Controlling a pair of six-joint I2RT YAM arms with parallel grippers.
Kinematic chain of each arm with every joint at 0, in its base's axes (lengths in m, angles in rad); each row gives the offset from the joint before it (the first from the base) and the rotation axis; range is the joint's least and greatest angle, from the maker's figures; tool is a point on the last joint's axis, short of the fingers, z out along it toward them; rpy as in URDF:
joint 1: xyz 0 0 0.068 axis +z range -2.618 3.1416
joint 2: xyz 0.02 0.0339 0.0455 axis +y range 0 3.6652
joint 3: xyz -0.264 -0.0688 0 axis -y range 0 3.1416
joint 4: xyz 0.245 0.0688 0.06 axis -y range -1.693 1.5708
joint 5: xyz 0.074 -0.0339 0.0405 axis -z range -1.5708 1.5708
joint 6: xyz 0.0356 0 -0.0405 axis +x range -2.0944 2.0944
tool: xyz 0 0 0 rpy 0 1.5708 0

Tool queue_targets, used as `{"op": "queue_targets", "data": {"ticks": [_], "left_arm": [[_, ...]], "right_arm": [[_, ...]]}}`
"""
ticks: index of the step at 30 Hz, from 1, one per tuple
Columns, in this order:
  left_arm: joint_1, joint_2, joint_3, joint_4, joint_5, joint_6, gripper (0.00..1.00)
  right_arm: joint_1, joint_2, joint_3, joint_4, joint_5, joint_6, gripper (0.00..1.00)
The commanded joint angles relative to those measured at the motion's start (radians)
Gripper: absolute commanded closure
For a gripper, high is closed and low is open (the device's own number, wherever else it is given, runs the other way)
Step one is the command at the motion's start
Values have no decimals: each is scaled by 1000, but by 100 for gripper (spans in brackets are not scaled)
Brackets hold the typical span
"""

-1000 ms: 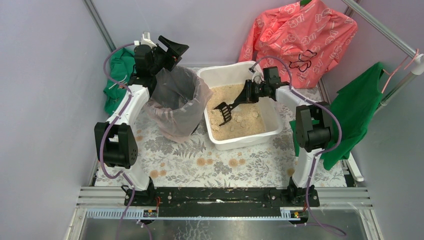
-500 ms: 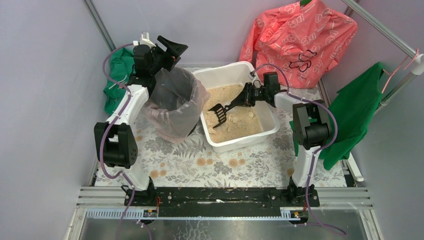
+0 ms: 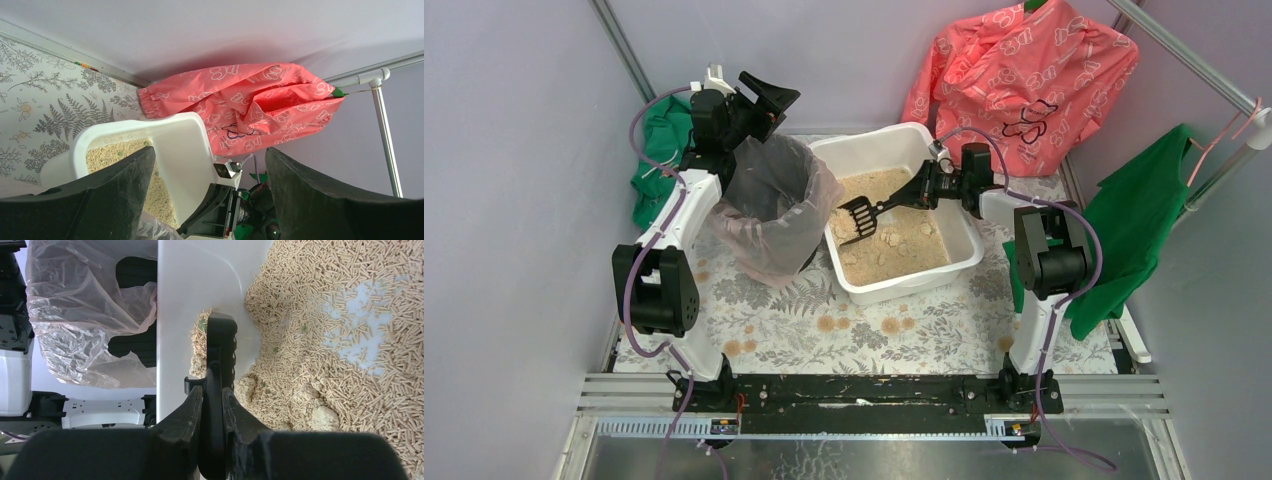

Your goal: Clean the litter box

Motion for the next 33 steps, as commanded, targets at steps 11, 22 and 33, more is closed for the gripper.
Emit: {"op": "queue_targets", "data": {"ticks": [11, 22, 33], "left_arm": [[8, 2, 3, 55, 22, 7, 12], [8, 8, 5, 74, 31, -5, 12], [8, 10, -2, 82, 35, -8, 12]], "right_arm": [[-58, -76, -3, -122, 10, -40, 100], [-97, -96, 4, -128, 18, -35, 100], [-99, -119, 64, -214, 33, -100, 100]]}}
